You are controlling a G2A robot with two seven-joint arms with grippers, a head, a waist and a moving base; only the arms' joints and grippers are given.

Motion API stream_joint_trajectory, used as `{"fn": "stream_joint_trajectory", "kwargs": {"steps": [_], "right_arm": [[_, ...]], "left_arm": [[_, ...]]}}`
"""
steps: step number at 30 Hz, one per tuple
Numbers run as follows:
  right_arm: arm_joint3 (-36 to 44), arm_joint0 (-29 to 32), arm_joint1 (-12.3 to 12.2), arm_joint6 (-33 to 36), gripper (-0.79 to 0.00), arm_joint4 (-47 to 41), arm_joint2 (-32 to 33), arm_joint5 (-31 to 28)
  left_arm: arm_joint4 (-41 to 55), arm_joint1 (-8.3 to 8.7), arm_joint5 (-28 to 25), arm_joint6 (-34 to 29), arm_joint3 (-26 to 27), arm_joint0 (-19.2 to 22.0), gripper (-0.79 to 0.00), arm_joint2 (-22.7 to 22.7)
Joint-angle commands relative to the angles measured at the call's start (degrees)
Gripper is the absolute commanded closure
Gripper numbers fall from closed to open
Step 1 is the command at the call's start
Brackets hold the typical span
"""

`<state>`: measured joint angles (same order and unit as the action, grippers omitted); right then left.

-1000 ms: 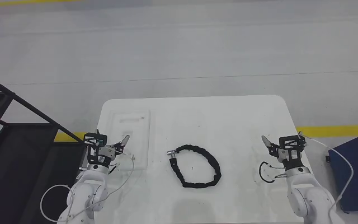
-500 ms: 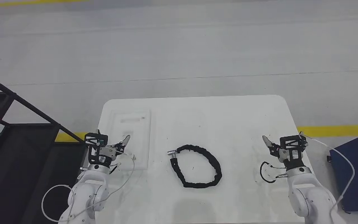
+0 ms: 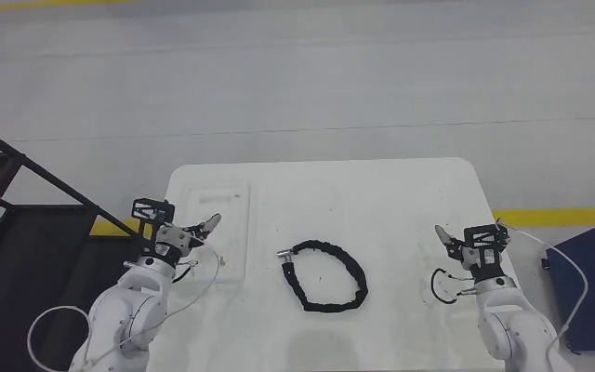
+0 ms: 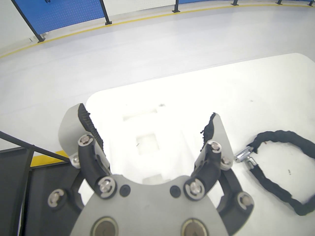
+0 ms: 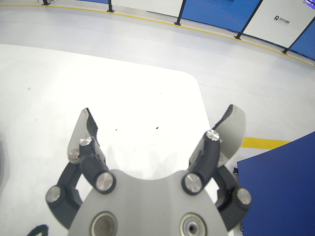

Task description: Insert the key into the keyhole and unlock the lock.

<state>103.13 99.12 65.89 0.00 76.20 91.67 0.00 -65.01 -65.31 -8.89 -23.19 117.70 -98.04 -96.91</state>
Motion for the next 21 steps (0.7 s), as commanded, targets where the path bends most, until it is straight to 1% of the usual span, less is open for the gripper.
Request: {"fn": "stream_joint_trajectory", "kwargs": {"steps": [1,3,5,6,8,13,17,21], "right_arm": [[0.00,0.00,0.00,0.00,-0.785,0.00,0.00,0.00],[0.00,0.00,0.00,0.00,-0.785,0.00,0.00,0.00],[0.00,0.00,0.00,0.00,-0.785,0.00,0.00,0.00],[0.00,0.00,0.00,0.00,-0.785,0.00,0.00,0.00],[0.00,0.00,0.00,0.00,-0.785,0.00,0.00,0.00],[0.00,0.00,0.00,0.00,-0.785,0.00,0.00,0.00],[0.00,0.00,0.00,0.00,-0.785,0.00,0.00,0.00],[0.00,0.00,0.00,0.00,-0.785,0.00,0.00,0.00]], "left_arm": [[5.15,0.35,-4.00,-9.39,2.68,0.27,-0.785,-1.45],[13.92,0.63,-6.59,-17.96,3.96,0.95,-0.785,-2.69],[17.18,1.06,-7.47,-24.43,4.87,2.26,-0.785,-4.72],[17.58,1.23,-7.68,-26.40,5.10,2.76,-0.785,-5.31],[18.71,1.40,-7.42,-28.23,4.91,3.30,-0.785,-5.76],[27.44,1.79,-6.38,-35.37,1.99,4.14,-0.785,-6.16],[27.88,2.42,-5.67,-42.52,-1.13,5.80,-0.785,-5.88],[26.76,3.10,-2.81,-50.69,-2.56,8.10,-0.785,-5.20]]}}
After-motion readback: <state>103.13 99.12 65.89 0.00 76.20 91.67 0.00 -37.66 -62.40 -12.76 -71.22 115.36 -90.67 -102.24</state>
